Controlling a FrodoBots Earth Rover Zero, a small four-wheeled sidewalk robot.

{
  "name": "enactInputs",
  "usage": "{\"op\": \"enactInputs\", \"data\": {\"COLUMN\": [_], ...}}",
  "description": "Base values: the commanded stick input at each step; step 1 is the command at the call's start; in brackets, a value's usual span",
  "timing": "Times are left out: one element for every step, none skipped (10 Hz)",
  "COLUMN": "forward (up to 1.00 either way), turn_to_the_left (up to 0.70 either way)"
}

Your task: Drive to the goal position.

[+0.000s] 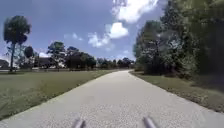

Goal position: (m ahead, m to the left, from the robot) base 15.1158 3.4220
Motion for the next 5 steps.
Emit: {"op": "enactInputs", "data": {"forward": [0.50,0.50,0.50,0.50,0.50], "turn_to_the_left": [0.00,0.00,0.00,0.00,0.00]}}
